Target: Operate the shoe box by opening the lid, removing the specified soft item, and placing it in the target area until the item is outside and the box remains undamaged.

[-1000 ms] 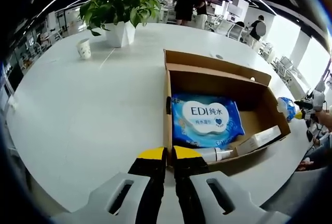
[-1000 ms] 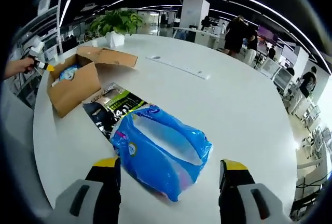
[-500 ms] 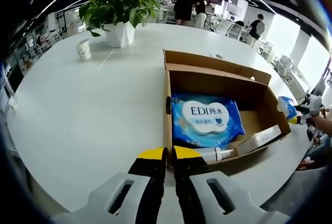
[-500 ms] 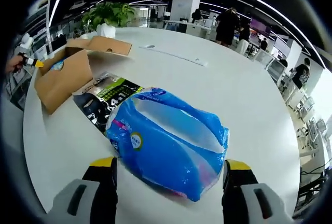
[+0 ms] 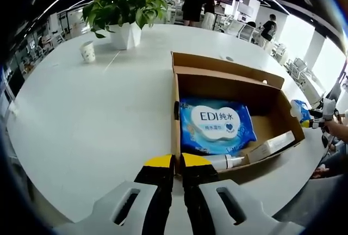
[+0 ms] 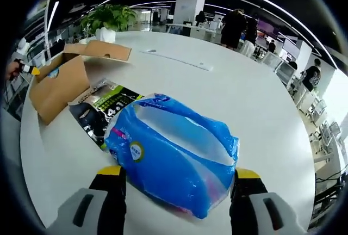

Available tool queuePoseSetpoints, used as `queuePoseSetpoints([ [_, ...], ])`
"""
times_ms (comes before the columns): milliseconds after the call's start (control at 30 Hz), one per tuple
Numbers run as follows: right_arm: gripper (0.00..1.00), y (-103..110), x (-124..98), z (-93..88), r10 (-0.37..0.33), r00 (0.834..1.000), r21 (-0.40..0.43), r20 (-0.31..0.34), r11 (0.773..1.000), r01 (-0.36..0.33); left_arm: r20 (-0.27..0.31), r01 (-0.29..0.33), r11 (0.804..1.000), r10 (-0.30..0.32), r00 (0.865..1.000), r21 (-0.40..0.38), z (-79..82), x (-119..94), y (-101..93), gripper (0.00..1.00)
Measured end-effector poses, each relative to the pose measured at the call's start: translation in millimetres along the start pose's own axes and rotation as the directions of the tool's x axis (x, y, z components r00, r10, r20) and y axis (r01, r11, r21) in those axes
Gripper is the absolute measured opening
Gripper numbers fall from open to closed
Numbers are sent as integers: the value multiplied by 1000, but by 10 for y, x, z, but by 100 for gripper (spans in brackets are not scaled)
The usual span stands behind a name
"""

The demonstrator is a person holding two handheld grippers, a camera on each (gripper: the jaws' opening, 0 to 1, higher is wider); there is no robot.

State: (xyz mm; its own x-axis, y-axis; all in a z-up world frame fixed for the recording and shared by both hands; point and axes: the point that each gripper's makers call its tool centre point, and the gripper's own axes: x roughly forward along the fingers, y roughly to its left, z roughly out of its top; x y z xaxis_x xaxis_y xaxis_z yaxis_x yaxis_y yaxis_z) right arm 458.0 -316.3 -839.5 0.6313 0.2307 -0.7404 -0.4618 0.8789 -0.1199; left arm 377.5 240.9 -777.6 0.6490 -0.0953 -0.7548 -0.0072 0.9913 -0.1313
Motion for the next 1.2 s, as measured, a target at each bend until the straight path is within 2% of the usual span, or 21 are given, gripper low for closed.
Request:
queuePoseSetpoints([
  [167,76,-56,12,-5,0,1000,-4,-3,1000,0,-1,0,1000,0,1000,1,0,1,-3,3],
  [367,73,-94,12,-54,22,1000,-65,-21,998,-24,-2,0,1000,0,1000,0,2,1,-7,3],
  [633,70,-122,-10,-55,26,999,-89,-28,996,-28,-6,-1,1000,1,1000,2,2,-2,-6,3],
  [1200,68,-99,15,-38,23,999,-75,-30,997,-25,-9,-2,1000,2,1000,5,1,-5,2,3],
])
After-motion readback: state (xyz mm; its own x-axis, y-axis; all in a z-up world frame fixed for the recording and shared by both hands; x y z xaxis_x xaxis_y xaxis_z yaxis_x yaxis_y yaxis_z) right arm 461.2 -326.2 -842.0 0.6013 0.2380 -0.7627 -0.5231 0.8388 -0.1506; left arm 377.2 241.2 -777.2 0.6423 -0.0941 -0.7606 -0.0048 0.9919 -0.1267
